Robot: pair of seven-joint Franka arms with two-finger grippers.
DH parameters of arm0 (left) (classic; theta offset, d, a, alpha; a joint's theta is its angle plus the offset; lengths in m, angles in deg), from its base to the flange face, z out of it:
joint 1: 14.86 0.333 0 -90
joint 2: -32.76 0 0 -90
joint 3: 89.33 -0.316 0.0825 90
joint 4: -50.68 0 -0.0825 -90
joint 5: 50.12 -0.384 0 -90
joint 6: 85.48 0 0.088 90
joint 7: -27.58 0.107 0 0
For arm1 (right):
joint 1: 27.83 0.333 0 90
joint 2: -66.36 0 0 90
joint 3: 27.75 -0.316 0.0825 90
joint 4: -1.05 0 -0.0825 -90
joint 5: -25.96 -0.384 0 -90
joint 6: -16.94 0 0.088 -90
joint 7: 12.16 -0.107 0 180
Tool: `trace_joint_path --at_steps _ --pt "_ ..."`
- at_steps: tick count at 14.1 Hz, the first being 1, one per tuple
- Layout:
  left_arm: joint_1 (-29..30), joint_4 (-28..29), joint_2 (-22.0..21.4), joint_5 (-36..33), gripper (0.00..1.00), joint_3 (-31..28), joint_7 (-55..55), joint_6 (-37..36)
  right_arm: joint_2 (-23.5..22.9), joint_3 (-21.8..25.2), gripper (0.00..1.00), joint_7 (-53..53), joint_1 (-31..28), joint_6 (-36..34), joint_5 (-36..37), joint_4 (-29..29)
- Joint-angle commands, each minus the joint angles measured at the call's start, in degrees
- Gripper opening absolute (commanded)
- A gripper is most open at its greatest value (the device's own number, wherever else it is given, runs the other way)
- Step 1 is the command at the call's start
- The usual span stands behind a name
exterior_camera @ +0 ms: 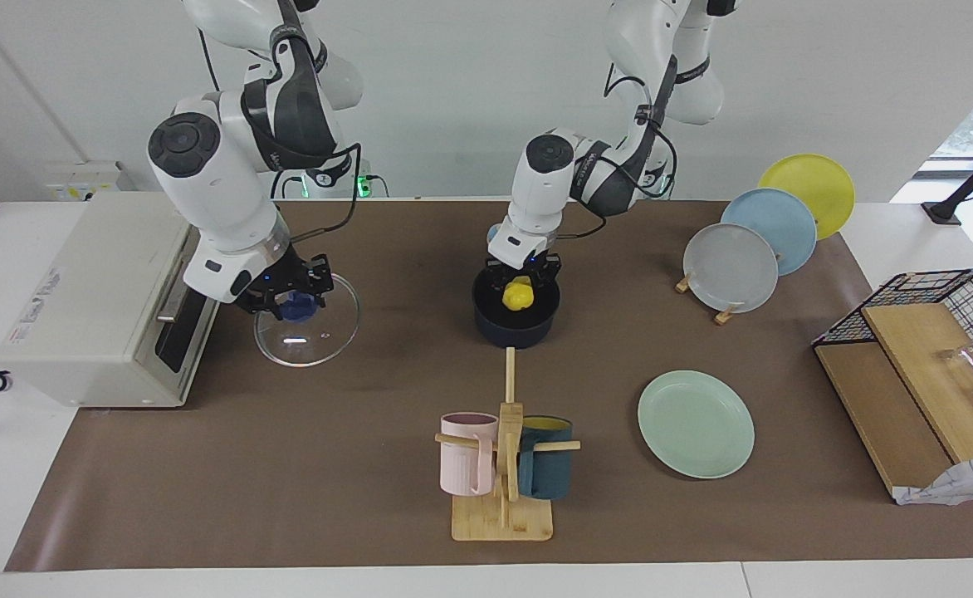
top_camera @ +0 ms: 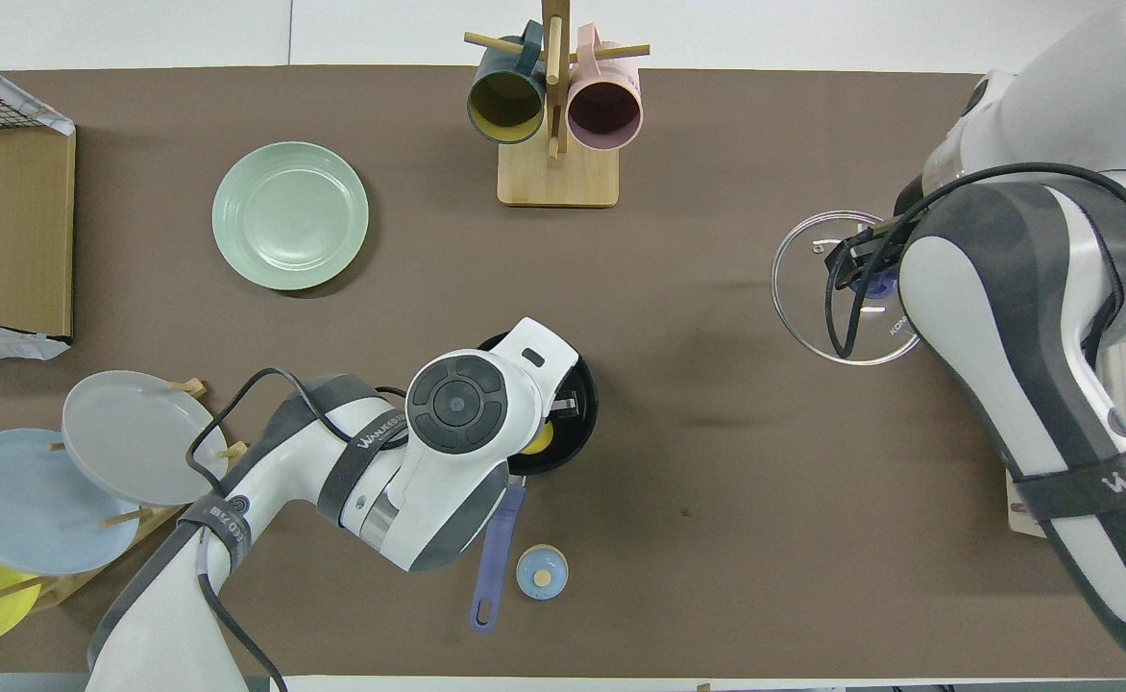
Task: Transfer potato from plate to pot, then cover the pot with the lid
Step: 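Carry the potato over the pot with the left gripper while the right lifts the lid, then drop the potato into the pot while the right gripper brings the lid over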
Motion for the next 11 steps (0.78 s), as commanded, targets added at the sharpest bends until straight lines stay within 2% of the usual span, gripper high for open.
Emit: trace_joint_path --at_steps 1,9,10,11 --pt "-2.31 0.81 1.96 -1.01 0.00 -1.17 -0.31 2.26 0.53 -1.93 0.00 -2.04 -0.52 -0.26 -0.32 0.16" --pt "-2.40 1.78 2.41 -2.06 0.00 -1.17 1.79 2.44 0.62 -2.02 0.00 -2.04 -0.52 -0.44 -0.32 0.42" --pt "-2.22 1.52 2.41 -2.06 0.29 -1.17 2.41 2.35 0.62 -2.02 0.00 -2.12 -0.52 -0.44 -0.41 0.42" --pt "-2.14 1.34 2.41 -2.06 0.69 -1.17 2.59 2.18 0.62 -2.02 0.00 -2.13 -0.52 -0.35 -0.41 0.42"
